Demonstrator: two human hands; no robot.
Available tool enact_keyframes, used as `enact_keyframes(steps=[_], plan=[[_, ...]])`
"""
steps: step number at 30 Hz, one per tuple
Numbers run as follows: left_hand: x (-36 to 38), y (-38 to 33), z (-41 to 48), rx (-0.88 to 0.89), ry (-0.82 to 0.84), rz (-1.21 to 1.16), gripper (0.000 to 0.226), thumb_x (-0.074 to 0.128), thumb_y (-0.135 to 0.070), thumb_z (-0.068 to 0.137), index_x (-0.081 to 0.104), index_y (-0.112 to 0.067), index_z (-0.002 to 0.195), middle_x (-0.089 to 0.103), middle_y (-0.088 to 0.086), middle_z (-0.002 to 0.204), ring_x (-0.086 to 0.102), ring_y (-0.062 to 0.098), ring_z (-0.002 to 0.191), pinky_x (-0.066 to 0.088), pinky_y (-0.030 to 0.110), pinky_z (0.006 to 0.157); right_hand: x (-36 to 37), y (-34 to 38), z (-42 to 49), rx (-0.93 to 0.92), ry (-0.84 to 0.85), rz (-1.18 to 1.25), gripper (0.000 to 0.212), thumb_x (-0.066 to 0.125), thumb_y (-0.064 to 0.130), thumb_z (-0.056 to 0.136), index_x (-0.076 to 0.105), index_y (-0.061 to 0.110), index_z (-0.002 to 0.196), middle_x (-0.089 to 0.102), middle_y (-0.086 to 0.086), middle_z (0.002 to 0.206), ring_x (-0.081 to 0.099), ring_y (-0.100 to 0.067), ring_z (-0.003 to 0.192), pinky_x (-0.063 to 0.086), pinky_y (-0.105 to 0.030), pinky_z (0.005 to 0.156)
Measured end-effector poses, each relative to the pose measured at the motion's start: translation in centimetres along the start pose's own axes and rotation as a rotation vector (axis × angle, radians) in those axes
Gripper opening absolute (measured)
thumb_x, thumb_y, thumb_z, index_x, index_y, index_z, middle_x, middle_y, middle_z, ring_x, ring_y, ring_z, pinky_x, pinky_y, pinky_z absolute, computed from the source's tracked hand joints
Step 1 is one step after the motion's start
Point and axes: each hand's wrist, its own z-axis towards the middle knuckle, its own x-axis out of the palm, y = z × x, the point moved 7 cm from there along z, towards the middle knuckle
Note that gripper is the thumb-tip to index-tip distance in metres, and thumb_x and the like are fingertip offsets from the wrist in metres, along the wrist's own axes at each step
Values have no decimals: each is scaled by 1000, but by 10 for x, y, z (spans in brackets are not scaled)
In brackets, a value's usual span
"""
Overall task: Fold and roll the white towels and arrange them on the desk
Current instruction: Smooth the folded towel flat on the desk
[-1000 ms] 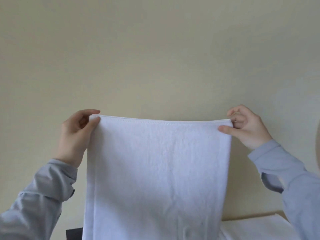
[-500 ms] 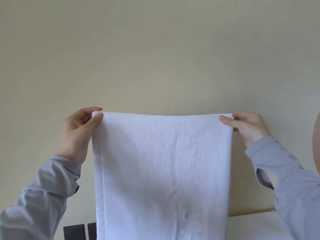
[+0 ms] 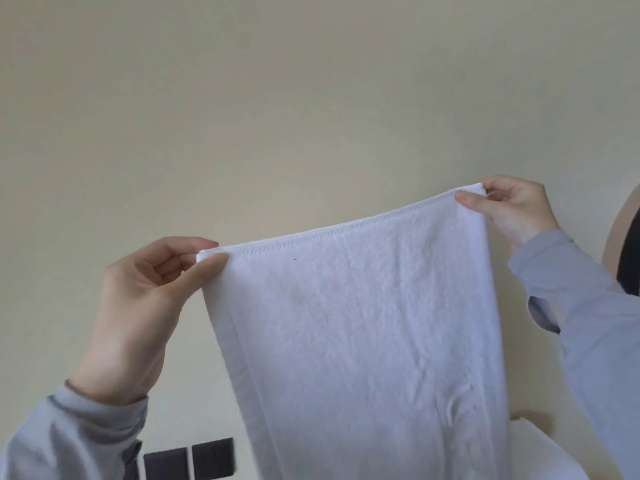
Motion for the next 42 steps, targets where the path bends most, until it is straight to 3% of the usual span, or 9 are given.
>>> enact_keyframes(steps=[4,8,13,19,25,30,34,39,42], plan=[[-28,24,-50,-118,-57,118,27,79,-33,60,73,-15,79,74,3,81,68,10,76,51,12,72,49,-28,-6,37,117,-1,16,78,12,71,66,20,63,53,1,56,47,-2,43,36,-9,43],[-66,62,-114,-311,-132,225,15,77,-21,61,74,-15,75,73,5,72,67,8,63,50,10,55,118,-84,-47,94,294,-68,13,78,18,70,69,26,64,50,-8,62,44,-8,50,35,-15,48],[-143,128,-202,-581,-263,336,7,78,-5,68,73,-10,70,74,3,73,66,2,63,47,4,58,222,-169,-145,235,497,-80,13,78,12,70,67,19,69,49,-5,61,42,-14,57,35,-23,55],[-252,192,-313,-865,-433,522,11,77,3,70,73,-5,76,73,10,72,62,0,55,47,5,55,346,-248,-289,381,756,-144,12,76,3,72,68,0,81,52,-2,64,40,-11,56,35,-11,52],[-358,217,-397,-1057,-606,646,10,74,-2,75,73,-12,76,73,7,72,59,16,62,50,12,57,475,-262,-405,388,949,-167,8,73,5,73,67,5,77,55,1,66,46,-16,65,37,-21,61],[-419,220,-448,-1188,-667,666,10,74,-5,77,73,-14,71,73,3,68,61,10,60,52,16,62,573,-262,-496,368,1144,-324,7,65,18,78,60,14,80,63,-6,84,56,-26,80,48,-34,75],[-451,225,-490,-1323,-732,611,6,75,-7,76,73,-12,74,73,8,73,63,20,72,51,35,77,629,-265,-568,336,1271,-429,11,60,15,83,62,8,91,57,-3,84,53,-27,80,47,-33,76],[-480,221,-533,-1456,-794,578,5,74,-9,78,72,-13,81,74,3,74,63,19,73,50,32,77,673,-273,-648,300,1400,-413,14,54,9,85,57,4,98,54,-5,85,52,-26,82,44,-32,76],[-491,222,-545,-1524,-730,655,8,70,-13,82,69,-21,84,74,-2,77,62,20,79,45,31,73,690,-279,-684,281,1440,-418,19,54,7,86,55,3,105,58,-13,94,53,-28,87,41,-31,74]])
